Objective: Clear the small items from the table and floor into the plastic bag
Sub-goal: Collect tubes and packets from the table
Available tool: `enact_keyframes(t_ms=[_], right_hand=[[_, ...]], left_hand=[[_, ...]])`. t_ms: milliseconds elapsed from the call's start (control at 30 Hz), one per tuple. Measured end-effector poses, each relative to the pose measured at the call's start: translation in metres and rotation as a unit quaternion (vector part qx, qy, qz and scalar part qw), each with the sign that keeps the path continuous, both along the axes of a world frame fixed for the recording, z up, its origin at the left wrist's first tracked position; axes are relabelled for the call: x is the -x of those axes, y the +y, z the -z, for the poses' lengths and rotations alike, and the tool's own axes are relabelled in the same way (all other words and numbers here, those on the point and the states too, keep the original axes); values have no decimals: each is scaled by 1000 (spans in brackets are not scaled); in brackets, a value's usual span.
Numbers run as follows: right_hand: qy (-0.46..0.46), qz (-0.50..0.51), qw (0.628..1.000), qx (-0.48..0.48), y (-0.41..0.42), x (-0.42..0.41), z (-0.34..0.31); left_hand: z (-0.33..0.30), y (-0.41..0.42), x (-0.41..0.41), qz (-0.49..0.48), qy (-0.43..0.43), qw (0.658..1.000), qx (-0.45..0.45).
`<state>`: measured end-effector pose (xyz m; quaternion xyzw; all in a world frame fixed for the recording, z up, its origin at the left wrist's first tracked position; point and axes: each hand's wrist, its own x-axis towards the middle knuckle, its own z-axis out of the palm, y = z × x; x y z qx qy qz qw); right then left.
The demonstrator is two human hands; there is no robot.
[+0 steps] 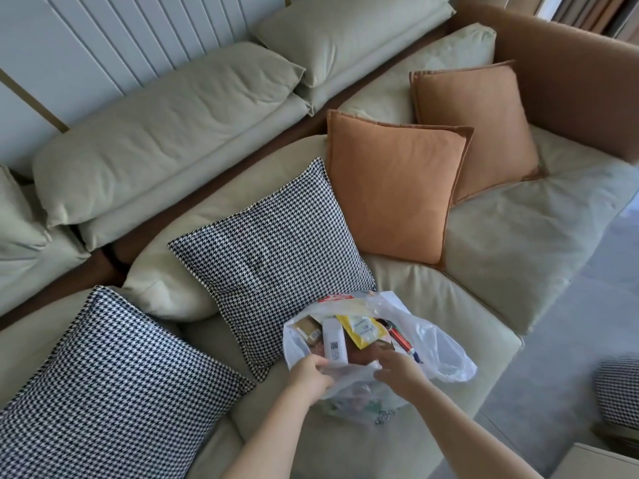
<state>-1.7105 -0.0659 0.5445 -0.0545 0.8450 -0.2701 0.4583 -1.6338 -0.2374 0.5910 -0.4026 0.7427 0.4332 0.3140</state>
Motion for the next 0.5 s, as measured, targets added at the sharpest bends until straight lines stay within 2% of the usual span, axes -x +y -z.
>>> enact_keyframes(t_ms=[133,233,367,500], right_hand=[[5,46,999,-22,4,-16,2],[28,39,999,-18,5,-25,-10],[2,6,1000,-8,8,-44,-35],[3,18,1000,-8,16,-67,-58]], left_hand=[[-3,-8,-14,9,21,1000,3],[-14,-12,-24,21,31,999,-8],[-41,-15,-30,48,66,997,-11],[-67,-10,-32,94,111,989,-2]])
